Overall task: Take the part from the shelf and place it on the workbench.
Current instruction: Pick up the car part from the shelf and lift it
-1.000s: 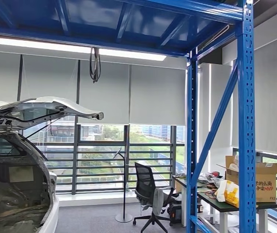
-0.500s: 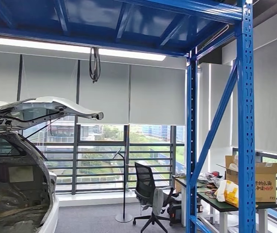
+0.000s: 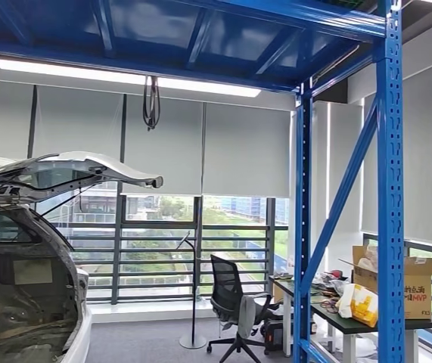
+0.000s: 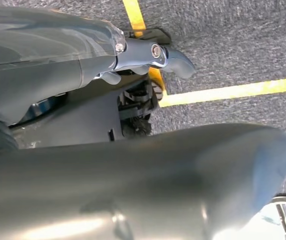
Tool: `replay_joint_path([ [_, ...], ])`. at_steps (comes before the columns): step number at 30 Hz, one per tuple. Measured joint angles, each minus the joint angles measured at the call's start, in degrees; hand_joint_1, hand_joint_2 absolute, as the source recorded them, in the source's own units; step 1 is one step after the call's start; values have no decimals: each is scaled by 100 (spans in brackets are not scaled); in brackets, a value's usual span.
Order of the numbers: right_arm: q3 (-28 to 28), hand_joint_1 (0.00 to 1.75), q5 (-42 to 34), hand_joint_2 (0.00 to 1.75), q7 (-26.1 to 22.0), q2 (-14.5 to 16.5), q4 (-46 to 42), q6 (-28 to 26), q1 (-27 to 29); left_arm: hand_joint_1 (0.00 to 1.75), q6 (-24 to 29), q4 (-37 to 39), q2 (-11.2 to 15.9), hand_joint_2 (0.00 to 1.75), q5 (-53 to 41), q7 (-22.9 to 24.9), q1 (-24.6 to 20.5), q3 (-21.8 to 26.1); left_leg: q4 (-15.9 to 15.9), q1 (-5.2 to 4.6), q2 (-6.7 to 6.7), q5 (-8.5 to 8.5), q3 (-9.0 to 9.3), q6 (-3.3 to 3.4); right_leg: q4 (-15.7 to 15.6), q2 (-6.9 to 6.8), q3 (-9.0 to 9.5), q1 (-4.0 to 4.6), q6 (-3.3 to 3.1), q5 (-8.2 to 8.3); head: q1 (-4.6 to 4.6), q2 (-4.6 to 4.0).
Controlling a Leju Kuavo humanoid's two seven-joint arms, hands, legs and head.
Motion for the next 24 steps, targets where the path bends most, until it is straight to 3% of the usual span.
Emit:
replay_joint_path([
  [1, 5, 0, -1, 0, 0, -2, 8, 1, 2, 0, -1, 0, -2, 0, 1, -3, -3, 0, -35, 13, 7, 7, 35, 29, 431, -3, -202, -5, 20, -190, 0, 0],
  [2, 8, 0, 0, 0, 0, -4, 16, 2, 17, 0, -1, 0, -4, 0, 1, -3, 1, 0, -33, 13, 6, 2, 37, 25, 623, -4, -315, -11, 30, -218, 1, 0],
  [3, 10, 0, 1, 0, 0, -5, 23, 2, 26, 0, -1, 0, -4, 0, 1, -3, 4, 0, -32, 13, 4, -4, 42, 17, 585, -6, -320, -19, 40, -128, 1, 0],
  [5, 9, 0, 0, 0, 0, -5, 29, 2, 27, 0, -1, 0, -6, 0, 1, -3, 6, 0, -27, 17, -2, -27, 67, -18, -97, -14, -29, -39, 53, 275, 1, 0],
  [7, 11, 0, -2, 0, 0, -4, 33, 4, 22, 0, 0, 0, -6, 0, 3, -2, 1, 0, -20, 2, -8, -51, 81, -72, -759, -13, 281, -32, 30, 539, 2, 1],
  [8, 13, 0, -2, 0, 0, -4, 35, 5, 24, 0, 0, 0, -6, 0, 4, -2, 1, 0, -21, -4, -9, -57, 83, -99, -897, -7, 345, -20, 4, 565, 3, 1],
  [12, 11, 0, -2, 0, 0, 1, 38, 8, 21, 0, 2, 0, -7, 0, 8, -1, 10, 0, 46, 15, -3, -145, 73, -204, -950, 6, 391, -9, -143, 563, 5, 1],
  [14, 12, 0, -3, 0, 0, 7, 37, 7, 9, 0, 4, 0, -7, 0, 8, -2, 6, 0, 510, 29, 6, -408, -135, -250, -975, -8, 435, -21, -204, 558, 6, 0],
  [16, 15, 0, -3, 0, 0, 11, 38, 8, 8, 0, 5, 0, -7, 0, 8, -2, 13, 0, 1262, 45, 9, -700, -518, -277, -976, -18, 458, -13, -234, 539, 7, 0],
  [17, 16, 0, -2, 0, 0, 15, 39, 8, 10, 0, 7, 0, -7, 0, 8, -1, 20, 0, 1499, 52, 10, -740, -658, -285, -976, -18, 467, -8, -240, 528, 6, 0],
  [18, 16, 0, -1, 0, 0, 19, 39, 9, 12, 0, 9, 0, -7, 0, 8, 1, 24, 0, 1535, 59, 10, -676, -703, -288, -975, -15, 480, -7, -240, 515, 6, 0],
  [19, 16, 0, -1, 0, 0, 22, 39, 9, 12, 0, 12, 0, -7, 0, 8, 3, 25, 0, 1340, 68, 12, -509, -634, -287, -974, -11, 500, -7, -232, 498, 5, 0],
  [21, 16, 0, -6, 0, 0, 27, 39, 9, 3, 0, 16, 1, -8, 0, 10, 5, 18, 0, 600, 77, 15, -110, -293, -285, -965, -3, 550, -5, -192, 446, 5, 0],
  [23, 18, 0, -11, 0, 0, 32, 39, 15, -13, 0, 15, 2, -11, 0, 14, 5, 9, 0, 105, 67, 16, 34, -56, -262, -951, 4, 566, 8, -131, 400, 4, 1],
  [24, 20, 0, -13, 0, 0, 34, 39, 20, -18, 0, 14, 2, -12, 0, 14, 5, 8, 0, 50, 51, 12, 3, -27, -240, -958, 5, 566, 12, -100, 391, 3, 1],
])
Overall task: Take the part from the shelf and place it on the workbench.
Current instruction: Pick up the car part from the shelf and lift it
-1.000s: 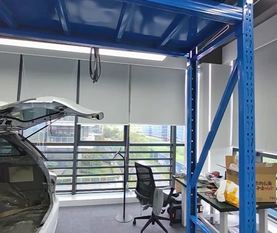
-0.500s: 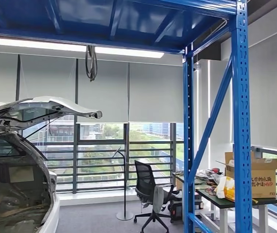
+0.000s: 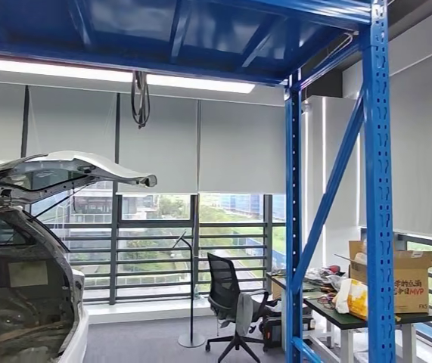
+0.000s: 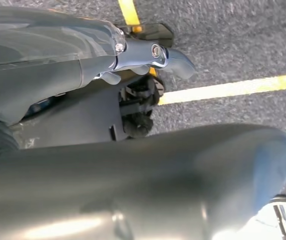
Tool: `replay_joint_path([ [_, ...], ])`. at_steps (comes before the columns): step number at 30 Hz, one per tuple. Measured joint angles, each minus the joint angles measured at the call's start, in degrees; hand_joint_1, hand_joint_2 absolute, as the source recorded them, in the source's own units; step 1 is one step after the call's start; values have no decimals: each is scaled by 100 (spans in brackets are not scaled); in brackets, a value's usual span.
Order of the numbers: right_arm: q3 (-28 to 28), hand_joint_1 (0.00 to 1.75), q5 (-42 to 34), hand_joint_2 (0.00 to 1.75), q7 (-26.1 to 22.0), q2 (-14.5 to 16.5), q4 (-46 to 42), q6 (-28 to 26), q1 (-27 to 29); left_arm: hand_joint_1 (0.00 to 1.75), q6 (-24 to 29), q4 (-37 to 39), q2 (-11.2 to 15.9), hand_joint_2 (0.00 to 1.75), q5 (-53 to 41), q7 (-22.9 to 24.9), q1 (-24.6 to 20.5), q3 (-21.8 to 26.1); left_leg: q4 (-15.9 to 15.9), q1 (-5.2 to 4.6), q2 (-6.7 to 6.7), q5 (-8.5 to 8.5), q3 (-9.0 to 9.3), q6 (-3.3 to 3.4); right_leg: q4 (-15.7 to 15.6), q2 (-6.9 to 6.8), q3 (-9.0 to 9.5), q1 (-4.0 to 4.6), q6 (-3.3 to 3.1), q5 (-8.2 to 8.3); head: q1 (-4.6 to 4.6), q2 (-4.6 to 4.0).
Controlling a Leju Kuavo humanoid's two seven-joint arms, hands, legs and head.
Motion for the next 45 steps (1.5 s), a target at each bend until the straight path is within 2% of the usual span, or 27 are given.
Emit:
replay_joint_path([
  [2, 3, 0, -3, 0, 0, 5, -1, 8, -2, 0, -1, 0, -1, 0, 1, -2, 2, 0, -27, -7, -6, -13, 16, 69, -17, -7, 14, -15, 58, -23, 1, 1],
  [4, 3, 0, -9, 0, -1, 9, -1, 10, -13, 0, -2, 0, -1, 0, 4, -3, -7, 0, -45, 2, -8, -24, 46, 141, 181, -17, -60, -26, 98, -158, 0, 0],
  [5, 5, 0, -13, 0, -2, 9, 0, 12, -17, 0, -2, 0, -2, 0, 7, -3, -12, 0, -52, 7, -8, -34, 62, 170, 455, -20, -190, -29, 107, -293, -1, 0],
  [7, 21, 0, -19, 0, -2, 9, 3, 19, -11, 0, -3, 0, -4, 0, 15, -3, -15, 0, -52, -7, -7, -63, 89, 215, 1234, -20, -613, -26, 110, -581, -2, -1],
  [8, 35, 0, -20, 0, -2, 9, 4, 22, 0, 0, -4, 0, -6, 0, 18, -3, -14, 0, -51, -17, -8, -78, 104, 229, 1529, -20, -801, -25, 109, -638, -2, -1],
  [9, 51, 0, -20, 0, -2, 10, 5, 26, 8, 0, -4, 0, -6, 0, 21, -3, -12, 0, -51, -26, -10, -95, 125, 239, 1631, -20, -901, -22, 102, -587, -2, -1],
  [10, 66, 0, -20, 0, -2, 11, 6, 27, 10, 0, -4, 0, -6, 0, 24, -3, -11, 0, -51, -35, -15, -115, 154, 242, 1501, -20, -888, -15, 86, -427, -2, -1],
  [12, 84, 0, -21, 0, -2, 17, 5, 28, -7, 0, -4, 0, -13, 0, 32, -3, -13, 0, -54, -46, -28, -168, 234, 234, 778, -19, -607, 23, 17, 40, 0, -1],
  [13, 92, 0, -22, 0, -2, 23, 4, 29, -27, 0, -3, 0, -19, 0, 38, -3, -18, 0, -57, -51, -34, -191, 261, 222, 433, -21, -463, 49, -24, 208, 0, -1],
  [14, 100, 0, -22, 0, -2, 31, 3, 30, -50, 0, -1, 0, -27, 0, 42, -1, -22, 0, -60, -50, -37, -208, 274, 203, 189, -21, -358, 76, -63, 289, -1, 2],
  [16, 115, 0, -23, 0, -2, 55, 1, 32, -91, 0, 3, 1, -44, 0, 46, 8, -22, 0, -77, -42, -36, -219, 274, 156, 39, -18, -298, 109, -107, 276, -5, 4],
  [19, 127, 0, -31, 0, -2, 111, -14, 32, -121, 0, 21, 2, -59, 0, 46, 24, -24, 0, 32, -41, -22, -336, 245, 71, -93, -21, -198, 63, -157, 283, -7, 4],
  [21, 145, 0, -37, 0, -2, 169, -21, 35, -144, 0, 34, 2, -58, 0, 46, 41, -28, 0, 576, -20, -13, -604, -11, 13, -139, -32, -134, 40, -184, 277, -7, 3],
  [23, 181, 0, -42, 0, -2, 229, -22, 46, -151, 0, 39, 2, -58, 0, 44, 54, -23, 0, 1264, 19, -8, -826, -400, -38, -136, -36, -103, 37, -194, 252, -7, 1],
  [24, 203, 0, -46, 0, -2, 255, -22, 55, -151, 0, 39, 2, -58, 0, 41, 55, -20, 0, 1412, 40, -5, -809, -517, -62, -133, -34, -89, 33, -189, 235, -7, 0],
  [25, 223, 0, -52, 0, -2, 281, -23, 62, -153, 0, 39, 2, -58, 0, 38, 55, -19, 0, 1342, 64, -2, -679, -529, -85, -126, -30, -70, 27, -176, 214, -7, -1],
  [27, 252, 0, -67, 0, -2, 328, -28, 70, -171, 0, 39, 2, -58, 0, 33, 56, -24, 0, 694, 114, 8, -236, -288, -132, -95, -23, -24, 5, -128, 150, -7, -1],
  [29, 271, 0, -79, 0, -2, 366, -33, 78, -213, 0, 40, 3, -61, 0, 33, 58, -41, 0, 132, 117, 10, 2, -35, -136, -48, -13, -11, 5, -55, 82, -9, -1],
  [30, 278, 0, -84, 0, -1, 379, -33, 82, -234, 0, 41, 3, -63, 0, 33, 60, -47, 0, 20, 106, 7, 11, 14, -114, -31, -10, -15, 7, -21, 62, -11, -1],
  [34, 297, 0, -126, 0, 20, 429, -32, 78, -265, 0, 46, 4, -65, 0, 23, 87, -54, 0, -20, 73, -15, -29, 41, 56, 57, -19, -42, -24, 78, -39, -13, 0],
  [36, 297, 0, -153, 0, 31, 463, -28, 52, -276, 0, 49, 4, -66, 0, 6, 101, -66, -1, -30, 71, -13, -40, 61, 111, 574, -24, -276, -28, 90, -315, -13, 0],
  [38, 306, 0, -168, 0, 34, 514, -8, 21, -273, 0, 52, 4, -67, 0, -12, 115, -72, -5, -29, 46, -10, -60, 77, 148, 1378, -23, -699, -26, 82, -619, -13, -1],
  [39, 314, 0, -173, 0, 37, 548, 4, 6, -264, 0, 54, 4, -67, 0, -21, 123, -72, -8, -29, 31, -10, -71, 88, 162, 1639, -23, -859, -26, 75, -666, -13, -1],
  [40, 322, 0, -177, 0, 38, 580, 14, -5, -256, 0, 55, 4, -67, 0, -28, 130, -71, -10, -28, 18, -12, -82, 104, 174, 1692, -23, -923, -23, 63, -604, -13, -1],
  [41, 326, 0, -180, 0, 39, 613, 17, -16, -253, 0, 55, 4, -67, 0, -33, 134, -72, -12, -28, 8, -17, -95, 127, 178, 1512, -23, -873, -15, 44, -439, -13, -1],
  [43, 327, 0, -190, 0, 48, 684, 17, -38, -262, 0, 55, 4, -68, 0, -35, 139, -77, -21, -29, -3, -28, -133, 185, 169, 739, -20, -547, 23, -20, 8, -13, -1],
  [45, 327, 0, -198, 0, 64, 756, 16, -61, -281, 0, 55, 5, -71, 0, -35, 146, -91, -28, -30, -11, -34, -162, 215, 134, 164, -15, -291, 70, -77, 226, -15, 2],
])
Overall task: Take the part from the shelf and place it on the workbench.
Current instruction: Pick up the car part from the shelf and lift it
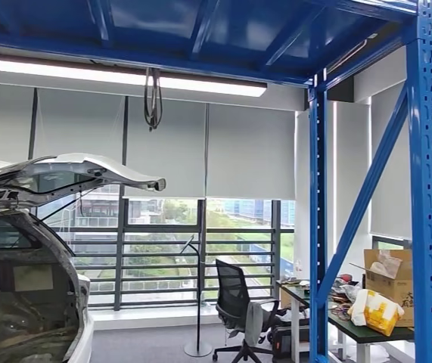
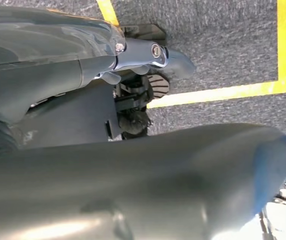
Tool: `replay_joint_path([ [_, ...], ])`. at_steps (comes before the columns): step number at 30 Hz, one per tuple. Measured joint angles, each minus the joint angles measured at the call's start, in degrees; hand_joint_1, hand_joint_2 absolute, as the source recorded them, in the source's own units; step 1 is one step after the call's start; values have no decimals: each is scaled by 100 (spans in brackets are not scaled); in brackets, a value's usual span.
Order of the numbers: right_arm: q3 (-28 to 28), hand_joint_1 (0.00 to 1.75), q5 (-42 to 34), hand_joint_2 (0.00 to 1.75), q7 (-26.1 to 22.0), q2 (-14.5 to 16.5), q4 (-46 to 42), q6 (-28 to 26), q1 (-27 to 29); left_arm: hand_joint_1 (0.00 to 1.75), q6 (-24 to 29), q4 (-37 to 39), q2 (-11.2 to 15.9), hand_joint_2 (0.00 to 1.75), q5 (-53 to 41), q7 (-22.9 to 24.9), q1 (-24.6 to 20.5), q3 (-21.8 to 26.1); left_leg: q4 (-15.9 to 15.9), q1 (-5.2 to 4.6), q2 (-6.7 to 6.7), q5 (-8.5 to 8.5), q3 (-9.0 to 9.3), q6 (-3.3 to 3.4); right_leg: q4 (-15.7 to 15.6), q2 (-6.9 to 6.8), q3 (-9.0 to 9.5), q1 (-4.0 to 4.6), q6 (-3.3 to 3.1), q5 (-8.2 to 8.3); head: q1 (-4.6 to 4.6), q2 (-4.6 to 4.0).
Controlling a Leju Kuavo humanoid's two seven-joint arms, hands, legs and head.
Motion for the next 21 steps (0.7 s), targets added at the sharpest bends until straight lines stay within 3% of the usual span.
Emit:
replay_joint_path([
  [3, -2, 0, -4, 0, 27, 78, -1, -32, -9, 0, 1, 2, -5, 0, -5, 8, -3, -5, -24, 13, 3, -15, 7, -79, -137, 6, 55, 19, -50, -4, -4, 3],
  [5, -8, 0, -8, 0, 34, 132, -3, -56, -10, 0, 3, 3, -7, 0, -13, 8, -4, -6, 124, 17, 12, -139, -45, -132, -199, 4, 98, -8, -102, 19, -3, 1],
  [8, -5, 0, -12, 0, 37, 217, -2, -87, 6, 0, 6, 3, -7, 0, -16, 9, -8, -8, 1067, 31, 23, -598, -492, -195, -229, -5, 138, -21, -144, 18, -3, -2],
  [10, -2, 0, -15, 0, 37, 249, 1, -96, 41, 0, 9, 3, -7, 0, -17, 14, 2, -9, 1499, 49, 29, -678, -739, -227, -228, -7, 147, -21, -147, 6, -3, -3],
  [11, -2, 0, -18, 0, 37, 261, 1, -104, 59, 0, 11, 3, -6, 0, -17, 16, 4, -9, 1398, 63, 32, -553, -714, -239, -226, -3, 157, -23, -140, -3, -3, -3],
  [13, -7, 0, -28, 0, 37, 286, 2, -128, 83, 0, 20, 3, -4, 0, -17, 20, -1, -9, 706, 98, 42, -147, -414, -258, -215, 6, 184, -28, -104, -35, -3, -3],
  [15, -13, 0, -39, 0, 37, 304, 3, -151, 92, 0, 29, 5, -3, 0, -22, 25, -11, -11, 107, 102, 46, 73, -135, -240, -194, 20, 192, -12, -48, -68, -2, -2],
  [19, -22, 0, -54, 0, 33, 314, 8, -179, 154, 0, 44, 8, -2, 0, -30, 31, -7, -33, -39, 66, 32, 80, -58, -108, -179, 15, 199, -20, 51, -108, -3, -3],
  [21, -40, 0, -62, 0, 30, 317, 11, -191, 177, 0, 46, 8, -2, 0, -32, 31, -13, -50, -59, 74, 34, 81, -28, -44, 141, 4, 76, -34, 93, -318, -3, -3],
])
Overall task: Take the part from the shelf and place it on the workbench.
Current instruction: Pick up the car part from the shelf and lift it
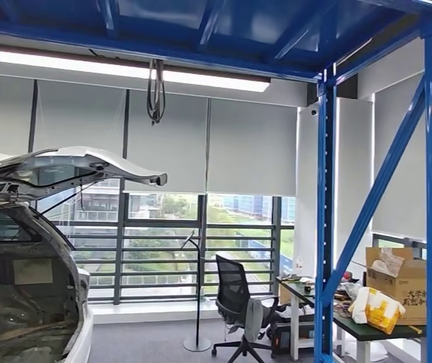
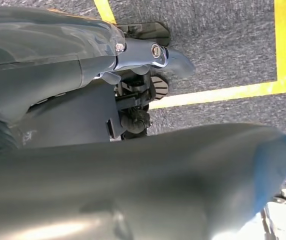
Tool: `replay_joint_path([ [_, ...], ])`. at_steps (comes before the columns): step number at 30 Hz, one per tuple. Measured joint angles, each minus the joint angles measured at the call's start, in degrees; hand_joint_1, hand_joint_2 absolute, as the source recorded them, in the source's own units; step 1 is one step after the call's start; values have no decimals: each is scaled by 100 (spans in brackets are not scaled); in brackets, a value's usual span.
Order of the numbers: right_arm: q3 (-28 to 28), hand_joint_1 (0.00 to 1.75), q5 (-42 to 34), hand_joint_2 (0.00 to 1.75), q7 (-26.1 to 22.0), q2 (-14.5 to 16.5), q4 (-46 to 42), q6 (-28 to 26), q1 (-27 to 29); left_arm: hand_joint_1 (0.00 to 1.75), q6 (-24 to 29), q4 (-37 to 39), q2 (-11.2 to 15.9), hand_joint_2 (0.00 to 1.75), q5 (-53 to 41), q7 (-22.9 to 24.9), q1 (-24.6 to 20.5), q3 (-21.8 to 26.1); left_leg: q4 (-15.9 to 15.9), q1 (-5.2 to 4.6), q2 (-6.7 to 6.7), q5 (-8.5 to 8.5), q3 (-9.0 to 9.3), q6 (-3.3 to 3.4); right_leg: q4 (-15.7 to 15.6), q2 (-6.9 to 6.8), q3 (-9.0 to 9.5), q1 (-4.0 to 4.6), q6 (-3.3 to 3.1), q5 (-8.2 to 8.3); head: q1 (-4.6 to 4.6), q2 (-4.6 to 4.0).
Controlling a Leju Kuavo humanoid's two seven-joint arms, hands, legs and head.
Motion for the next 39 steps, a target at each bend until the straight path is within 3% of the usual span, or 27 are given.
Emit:
replay_joint_path([
  [3, -11, 0, -9, 0, -9, 3, 19, -25, 66, 0, 3, 0, 1, 0, -1, 7, 0, -10, -1, -12, 4, -23, 26, 49, 1108, -6, -534, -6, 23, -471, 0, 0],
  [4, -12, 0, -13, 0, -17, 3, 30, -37, 106, 0, 4, 0, 1, 0, -1, 10, 4, -11, 0, -20, 2, -30, 33, 58, 1330, -5, -663, -6, 24, -506, 0, 0],
  [5, -13, 0, -17, 0, -30, 8, 40, -54, 145, 0, 6, 0, 2, 0, 0, 11, 7, -11, 0, -28, -3, -38, 44, 65, 1354, -5, -702, -6, 18, -437, 0, 0],
  [6, -15, 0, -19, 0, -41, 16, 47, -72, 171, 0, 8, 0, 2, 0, 1, 10, 10, -11, 1, -36, -8, -49, 61, 69, 1124, -5, -620, -4, 5, -261, 0, 0],
  [8, -18, 0, -20, 0, -61, 52, 54, -115, 199, 0, 28, 1, 2, 0, -1, 2, 8, -15, 0, -49, -12, -77, 98, 54, 315, -3, -266, 15, -46, 172, 1, 0],
  [10, -20, 0, -11, 0, -70, 101, 56, -157, 243, 0, 59, 1, 2, 0, -12, -5, 2, -25, 6, -61, -11, -103, 102, 28, -228, 2, -35, 47, -92, 360, 2, 1],
  [23, -63, 0, 24, 0, -84, 232, 168, -191, 457, 0, 278, 2, 9, 0, -77, 95, 12, -88, -72, -49, -2, -88, 124, -16, -327, 37, -14, 79, -118, 336, 4, 0],
  [27, -86, 0, 5, 0, -91, 249, 171, -96, 428, 0, 407, 2, 9, 175, -183, 150, 16, -135, -73, -53, -2, -87, 122, -20, -326, 35, -13, 77, -119, 336, 4, 0],
  [31, -136, 0, 2, 0, -55, 307, 148, -32, 370, 0, 361, 2, 9, 0, -172, 56, -8, -209, -72, -63, -3, -87, 122, -20, -326, 31, -10, 70, -118, 336, 4, 0],
  [39, -235, 0, 129, 0, -4, 252, 90, -79, 404, 0, 462, 1, 9, 0, 42, 13, 13, -199, -71, -89, -3, -88, 122, -17, -327, 28, -10, 45, -117, 337, 4, 0],
])
